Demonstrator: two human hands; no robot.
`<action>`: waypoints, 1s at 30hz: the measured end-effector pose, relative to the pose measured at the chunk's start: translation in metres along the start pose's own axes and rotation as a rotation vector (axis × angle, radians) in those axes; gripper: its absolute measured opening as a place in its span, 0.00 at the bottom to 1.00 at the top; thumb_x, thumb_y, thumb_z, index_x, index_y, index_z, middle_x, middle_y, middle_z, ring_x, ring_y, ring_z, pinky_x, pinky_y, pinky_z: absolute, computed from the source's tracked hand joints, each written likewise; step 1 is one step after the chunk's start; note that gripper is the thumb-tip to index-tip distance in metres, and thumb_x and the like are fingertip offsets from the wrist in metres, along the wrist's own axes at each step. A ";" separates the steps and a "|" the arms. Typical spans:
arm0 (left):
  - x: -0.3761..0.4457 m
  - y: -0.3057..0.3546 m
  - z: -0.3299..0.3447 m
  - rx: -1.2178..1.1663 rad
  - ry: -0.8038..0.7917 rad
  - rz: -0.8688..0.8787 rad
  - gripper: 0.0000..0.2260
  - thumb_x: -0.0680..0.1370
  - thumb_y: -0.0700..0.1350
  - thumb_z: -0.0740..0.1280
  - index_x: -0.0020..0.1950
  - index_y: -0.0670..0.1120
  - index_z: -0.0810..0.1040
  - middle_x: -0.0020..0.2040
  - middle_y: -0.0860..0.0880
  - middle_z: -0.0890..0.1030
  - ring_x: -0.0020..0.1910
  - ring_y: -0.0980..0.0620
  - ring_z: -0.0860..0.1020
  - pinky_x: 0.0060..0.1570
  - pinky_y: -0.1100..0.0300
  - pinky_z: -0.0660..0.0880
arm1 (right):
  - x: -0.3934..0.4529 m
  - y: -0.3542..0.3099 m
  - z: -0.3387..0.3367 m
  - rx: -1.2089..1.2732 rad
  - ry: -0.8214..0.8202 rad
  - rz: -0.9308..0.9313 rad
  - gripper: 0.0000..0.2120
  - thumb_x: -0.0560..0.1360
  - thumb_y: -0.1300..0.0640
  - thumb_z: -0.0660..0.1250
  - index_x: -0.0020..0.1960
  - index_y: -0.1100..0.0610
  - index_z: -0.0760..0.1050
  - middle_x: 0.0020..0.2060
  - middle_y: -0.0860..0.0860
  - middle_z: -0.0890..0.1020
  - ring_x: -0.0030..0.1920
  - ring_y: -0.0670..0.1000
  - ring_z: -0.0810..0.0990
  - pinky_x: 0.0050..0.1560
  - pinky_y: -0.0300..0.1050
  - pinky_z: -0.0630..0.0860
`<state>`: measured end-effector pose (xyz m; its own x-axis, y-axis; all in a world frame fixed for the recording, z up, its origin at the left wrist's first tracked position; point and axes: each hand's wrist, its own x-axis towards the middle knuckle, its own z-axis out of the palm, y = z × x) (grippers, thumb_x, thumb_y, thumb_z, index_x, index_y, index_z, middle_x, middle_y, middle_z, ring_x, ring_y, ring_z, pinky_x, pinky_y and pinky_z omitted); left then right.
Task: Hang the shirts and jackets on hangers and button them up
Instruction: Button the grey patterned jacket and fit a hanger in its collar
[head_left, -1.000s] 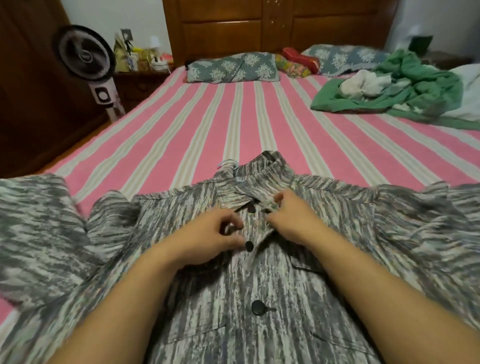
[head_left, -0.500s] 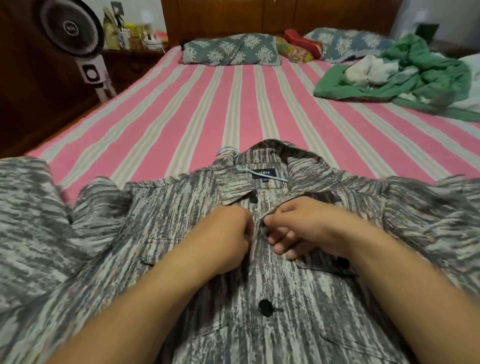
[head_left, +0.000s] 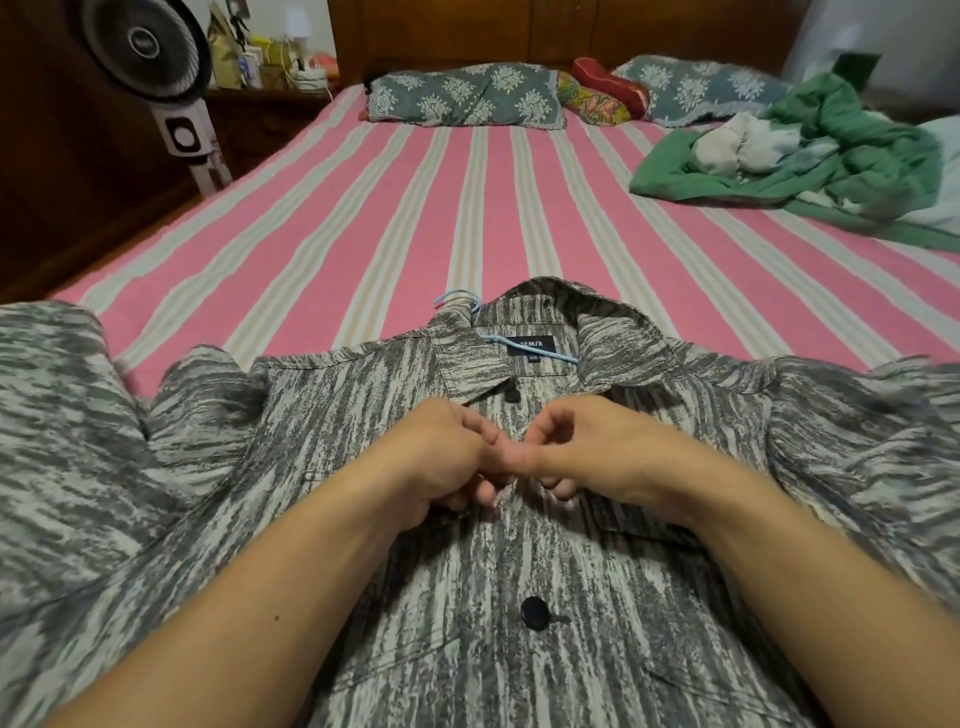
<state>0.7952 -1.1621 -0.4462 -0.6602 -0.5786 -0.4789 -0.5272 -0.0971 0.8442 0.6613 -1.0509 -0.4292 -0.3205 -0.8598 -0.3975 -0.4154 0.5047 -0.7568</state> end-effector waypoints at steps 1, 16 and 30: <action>0.000 0.000 0.000 0.017 -0.004 0.001 0.04 0.80 0.34 0.67 0.49 0.37 0.82 0.25 0.46 0.78 0.20 0.55 0.72 0.19 0.65 0.64 | -0.002 -0.003 0.003 -0.038 0.009 0.021 0.23 0.67 0.40 0.77 0.52 0.55 0.78 0.41 0.49 0.82 0.39 0.47 0.78 0.47 0.50 0.80; -0.001 -0.001 0.003 0.114 -0.014 0.058 0.06 0.75 0.30 0.72 0.50 0.36 0.80 0.33 0.42 0.83 0.31 0.49 0.83 0.27 0.61 0.76 | 0.003 0.007 0.000 0.183 -0.032 0.107 0.16 0.71 0.72 0.70 0.33 0.57 0.70 0.27 0.52 0.74 0.28 0.50 0.76 0.35 0.47 0.80; -0.005 0.001 0.011 0.217 0.109 0.110 0.08 0.72 0.33 0.76 0.40 0.44 0.82 0.30 0.46 0.84 0.27 0.53 0.81 0.30 0.62 0.75 | -0.001 0.006 -0.003 0.366 -0.149 0.084 0.13 0.73 0.74 0.70 0.37 0.60 0.72 0.31 0.55 0.77 0.32 0.50 0.78 0.38 0.44 0.80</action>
<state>0.7916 -1.1506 -0.4456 -0.6645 -0.6609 -0.3489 -0.5657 0.1399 0.8126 0.6559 -1.0470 -0.4321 -0.2022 -0.8324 -0.5160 -0.0539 0.5355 -0.8428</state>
